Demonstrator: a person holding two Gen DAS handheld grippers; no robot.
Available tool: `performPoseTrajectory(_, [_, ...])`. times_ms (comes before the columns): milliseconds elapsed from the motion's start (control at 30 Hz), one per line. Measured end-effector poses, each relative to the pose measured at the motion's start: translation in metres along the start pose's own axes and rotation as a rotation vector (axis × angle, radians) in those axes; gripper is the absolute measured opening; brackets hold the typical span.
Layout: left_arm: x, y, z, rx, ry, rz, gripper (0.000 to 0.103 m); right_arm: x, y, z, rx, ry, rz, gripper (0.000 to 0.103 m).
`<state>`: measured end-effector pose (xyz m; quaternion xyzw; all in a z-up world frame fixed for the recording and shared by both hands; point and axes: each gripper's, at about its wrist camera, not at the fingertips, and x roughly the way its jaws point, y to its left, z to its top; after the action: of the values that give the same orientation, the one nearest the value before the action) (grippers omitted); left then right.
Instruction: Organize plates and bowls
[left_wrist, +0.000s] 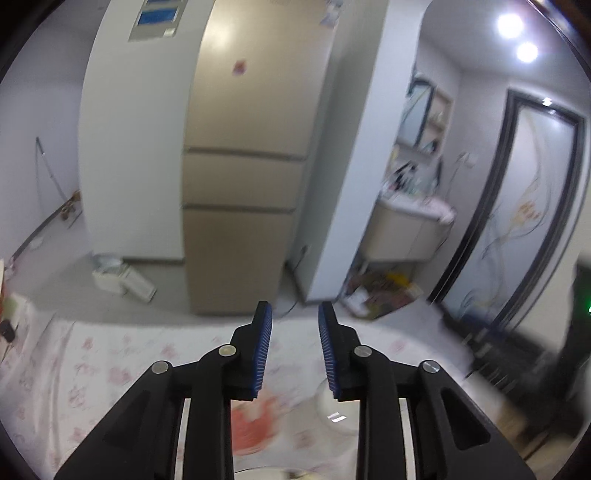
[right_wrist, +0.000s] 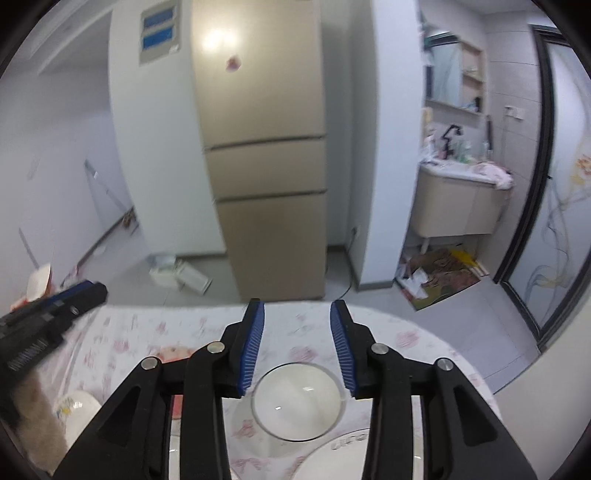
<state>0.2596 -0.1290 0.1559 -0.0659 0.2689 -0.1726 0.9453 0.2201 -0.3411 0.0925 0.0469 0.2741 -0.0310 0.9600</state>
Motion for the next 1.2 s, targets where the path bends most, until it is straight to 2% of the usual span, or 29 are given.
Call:
performPoseTrajectory(67, [-0.012,-0.028,0.015,0.014,-0.036,-0.027,0.031,-0.005,-0.014,-0.01,0.038,-0.021,-0.062,0.038])
performPoseTrajectory(133, [-0.021,-0.056,0.028,0.039,-0.057,-0.071,0.033,0.001,-0.022,-0.014,0.048,-0.025,-0.086,0.038])
performPoseTrajectory(167, [-0.026,-0.07,0.033,0.05,-0.071,-0.099,0.038,0.006,-0.027,-0.012,0.061,-0.008,-0.069,0.038])
performPoseTrajectory(200, [-0.029,-0.078,0.036,0.054,-0.08,-0.117,0.052,0.011,-0.035,-0.012,0.089,0.006,-0.046,0.038])
performPoseTrajectory(267, [-0.034,-0.097,0.035,0.068,-0.115,-0.154,0.071,0.017,-0.049,-0.012,0.143,0.019,-0.023,0.038])
performPoseTrajectory(367, [-0.026,-0.113,0.023,0.098,-0.126,-0.131,0.071,0.023,-0.064,-0.013,0.158,0.032,-0.016,0.038])
performPoseTrajectory(467, [-0.001,-0.111,0.002,0.082,-0.069,-0.09,0.072,0.026,-0.073,-0.016,0.177,0.047,0.001,0.038])
performPoseTrajectory(533, [0.012,-0.099,-0.013,0.014,-0.037,-0.035,0.072,0.03,-0.077,-0.018,0.191,0.056,0.006,0.038])
performPoseTrajectory(567, [0.016,-0.093,-0.019,-0.002,-0.036,-0.032,0.072,0.032,-0.077,-0.018,0.193,0.061,0.009,0.038])
performPoseTrajectory(700, [0.037,-0.076,-0.037,0.014,0.012,0.03,0.072,0.036,-0.071,-0.022,0.177,0.081,0.016,0.038])
performPoseTrajectory(833, [0.062,-0.056,-0.054,0.001,0.098,0.02,0.072,0.045,-0.065,-0.024,0.161,0.105,0.009,0.038])
performPoseTrajectory(1033, [0.114,-0.05,-0.078,-0.031,0.266,-0.009,0.072,0.07,-0.055,-0.034,0.117,0.189,-0.009,0.039])
performPoseTrajectory(1200, [0.15,-0.049,-0.105,-0.017,0.393,0.042,0.072,0.098,-0.057,-0.047,0.119,0.29,0.004,0.039])
